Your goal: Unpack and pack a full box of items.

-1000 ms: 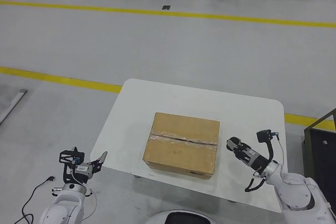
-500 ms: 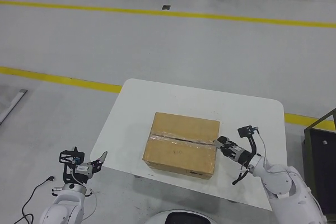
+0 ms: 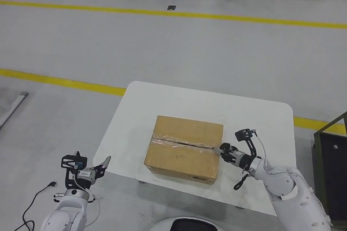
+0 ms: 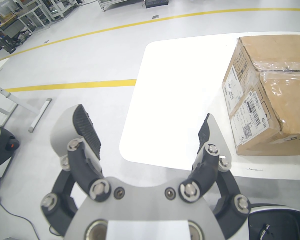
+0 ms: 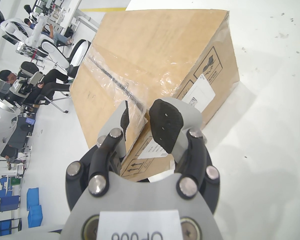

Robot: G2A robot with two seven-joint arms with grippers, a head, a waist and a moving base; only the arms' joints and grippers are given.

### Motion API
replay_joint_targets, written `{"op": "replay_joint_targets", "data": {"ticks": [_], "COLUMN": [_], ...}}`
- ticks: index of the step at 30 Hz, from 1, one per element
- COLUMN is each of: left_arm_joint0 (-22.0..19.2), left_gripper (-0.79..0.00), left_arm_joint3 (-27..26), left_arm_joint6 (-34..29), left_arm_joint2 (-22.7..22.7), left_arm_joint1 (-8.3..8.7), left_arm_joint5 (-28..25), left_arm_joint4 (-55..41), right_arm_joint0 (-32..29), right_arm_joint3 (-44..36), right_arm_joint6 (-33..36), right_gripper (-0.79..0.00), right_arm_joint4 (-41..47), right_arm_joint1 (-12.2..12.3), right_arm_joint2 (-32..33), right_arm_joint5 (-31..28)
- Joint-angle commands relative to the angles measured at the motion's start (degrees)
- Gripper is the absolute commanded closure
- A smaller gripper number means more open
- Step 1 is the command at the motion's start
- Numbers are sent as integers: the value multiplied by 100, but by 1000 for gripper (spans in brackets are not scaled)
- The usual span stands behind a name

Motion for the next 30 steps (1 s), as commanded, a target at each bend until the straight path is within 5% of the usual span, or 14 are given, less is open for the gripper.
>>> {"op": "replay_joint_targets", "data": {"ticks": [1, 16, 30], "left_arm_joint0": [0, 0, 0], "left_gripper": [-785, -785, -785], "left_arm_joint3": [0, 0, 0], "left_arm_joint6": [0, 0, 0], "left_arm_joint2": [0, 0, 0], "left_arm_joint1": [0, 0, 0], "left_arm_joint5": [0, 0, 0], "left_arm_joint4": [0, 0, 0], "right_arm_joint0": [27, 46, 556], "right_arm_joint3": [10, -176, 212], "right_arm_joint6": [19, 426, 719], "right_gripper": [-299, -308, -388], "right_arm_joint4": [16, 835, 566], "right_arm_joint1": [5, 111, 122], "right_arm_joint2": [-10, 354, -142], "right_arm_joint5": [-8, -183, 53]}}
